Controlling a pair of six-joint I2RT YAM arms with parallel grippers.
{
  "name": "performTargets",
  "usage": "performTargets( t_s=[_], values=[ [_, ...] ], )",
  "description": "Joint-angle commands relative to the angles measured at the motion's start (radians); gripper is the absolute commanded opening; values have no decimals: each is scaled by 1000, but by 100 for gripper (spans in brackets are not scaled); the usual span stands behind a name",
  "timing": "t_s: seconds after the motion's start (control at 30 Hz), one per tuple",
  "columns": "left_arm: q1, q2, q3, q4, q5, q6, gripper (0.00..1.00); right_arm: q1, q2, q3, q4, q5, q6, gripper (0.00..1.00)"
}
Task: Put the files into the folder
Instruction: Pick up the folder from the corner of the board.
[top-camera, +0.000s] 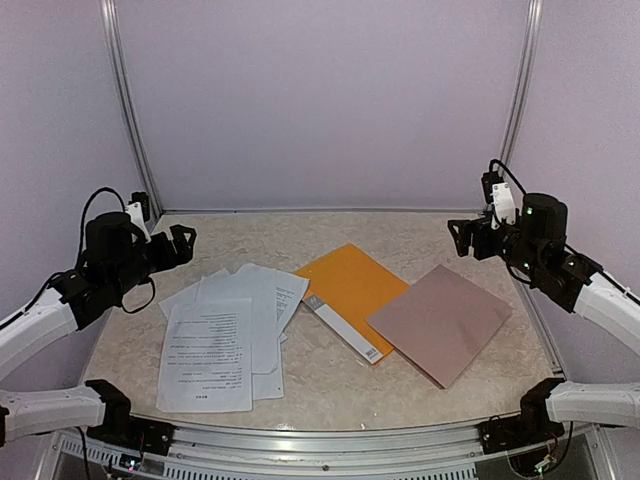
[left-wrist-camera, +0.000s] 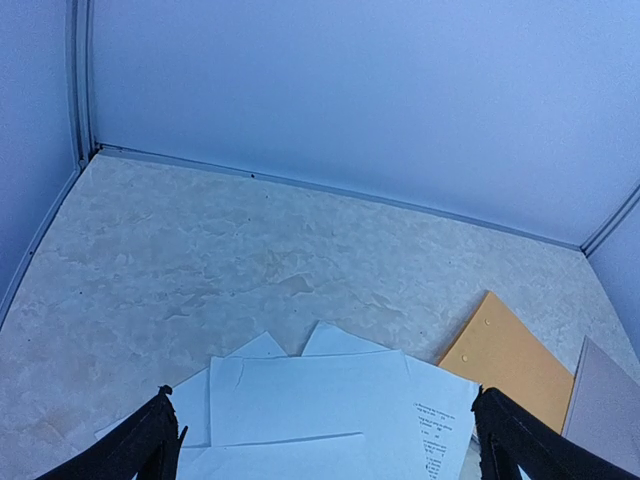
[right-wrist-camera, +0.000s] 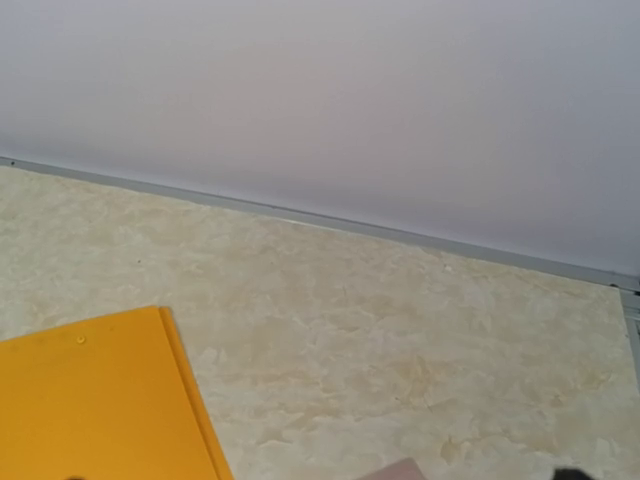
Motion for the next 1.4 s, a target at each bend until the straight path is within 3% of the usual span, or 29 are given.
performTargets(
  t_s=[0.0,0.5,0.7,1.1,1.37],
  values=[
    [-13,-7,21,-21,-19,-1,99,8,-4,7,-4,12,-4,99],
    [-54,-6,35,-48,-54,-11,99,13,-19,69,-151,-32,3,99],
    [-69,2,35,-75,-64,-31,99,109,50,116,-274,-51,-11,99],
    [-89,-12,25,-98,-70,-44,99,405,407,162,-456,40,96,96],
    [-95,-13,23,-103,-67,-46,99,510,617,270,-663,37,137,91]
  ],
)
